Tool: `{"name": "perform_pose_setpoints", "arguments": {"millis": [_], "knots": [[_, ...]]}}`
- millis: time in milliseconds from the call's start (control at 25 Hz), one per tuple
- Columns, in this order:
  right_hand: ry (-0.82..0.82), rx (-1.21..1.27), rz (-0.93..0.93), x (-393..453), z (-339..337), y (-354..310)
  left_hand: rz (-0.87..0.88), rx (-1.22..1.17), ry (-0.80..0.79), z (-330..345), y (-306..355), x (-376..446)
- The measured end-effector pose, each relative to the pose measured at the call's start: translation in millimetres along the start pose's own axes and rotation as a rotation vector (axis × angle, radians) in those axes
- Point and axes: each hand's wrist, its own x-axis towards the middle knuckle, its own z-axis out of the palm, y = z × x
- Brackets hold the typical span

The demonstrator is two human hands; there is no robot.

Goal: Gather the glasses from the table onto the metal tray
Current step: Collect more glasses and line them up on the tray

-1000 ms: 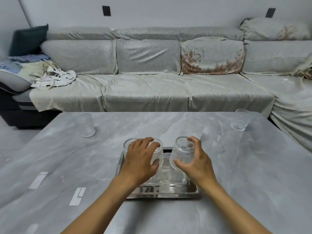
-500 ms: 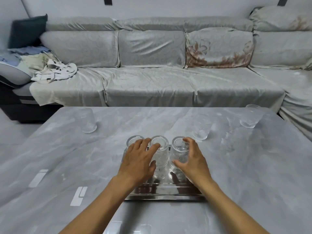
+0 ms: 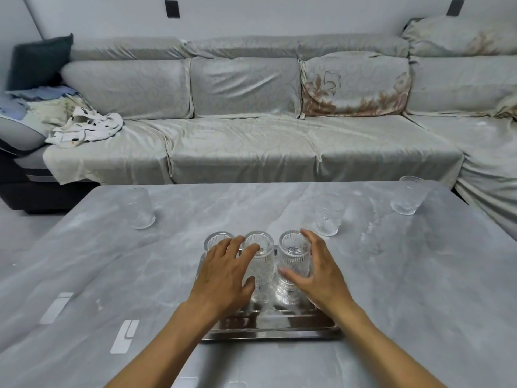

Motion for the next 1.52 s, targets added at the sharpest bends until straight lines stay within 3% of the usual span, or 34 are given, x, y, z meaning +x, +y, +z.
{"name": "perform_pose_setpoints", "arguments": {"millis": [80, 160, 200, 360, 440, 680, 800, 1000, 1160, 1240, 1320, 1400, 1520], "knots": [[0.158, 0.021, -0.004, 8.0, -13.9, 4.7, -0.001, -0.054, 0.08, -3.8, 0.0, 2.1], [0.257, -0.135, 0.023, 28.3, -34.7, 15.1, 0.007, -0.084, 0.185, -4.5, -0.4, 4.5], [0.229, -0.251, 0.064, 41.1, -45.4, 22.3, 0.013, -0.081, 0.221, -3.1, -0.5, 5.6], [-0.149, -0.529, 0.188, 81.2, -62.6, 43.1, 0.005, -0.091, 0.247, 4.6, -5.0, 6.9], [-0.143, -0.595, 0.136, 83.2, -59.0, 50.0, 0.018, -0.102, 0.246, 4.1, -5.7, 7.7], [0.237, -0.137, 0.185, 42.4, -78.4, 43.6, -0.041, -0.16, 0.344, -20.8, 1.8, 5.6], [0.356, 0.212, 0.145, -6.5, -86.9, 9.2, -0.197, -0.544, 0.382, -34.7, 18.4, 1.2], [0.082, 0.787, 0.056, -51.8, -47.6, -76.8, -0.407, -1.321, 0.131, -52.7, 29.8, -32.3], [-0.094, 0.95, 0.077, -64.3, -5.2, -113.6, -0.571, -1.725, 0.178, -54.6, 9.9, -57.3], [-0.129, 1.029, 0.123, -69.4, 12.4, -118.7, -0.598, -1.872, 0.117, -51.9, 0.1, -67.9], [-0.165, 1.091, 0.157, -71.9, 26.1, -121.6, -0.592, -1.943, 0.048, -46.6, -3.1, -76.5], [-0.188, 1.085, 0.208, -74.2, 35.7, -119.2, -0.63, -1.966, 0.106, -39.2, -4.2, -78.9], [-0.112, 0.865, 0.372, -78.5, 39.5, -104.4, -0.708, -1.605, 0.329, -28.4, -11.8, -76.9]]}}
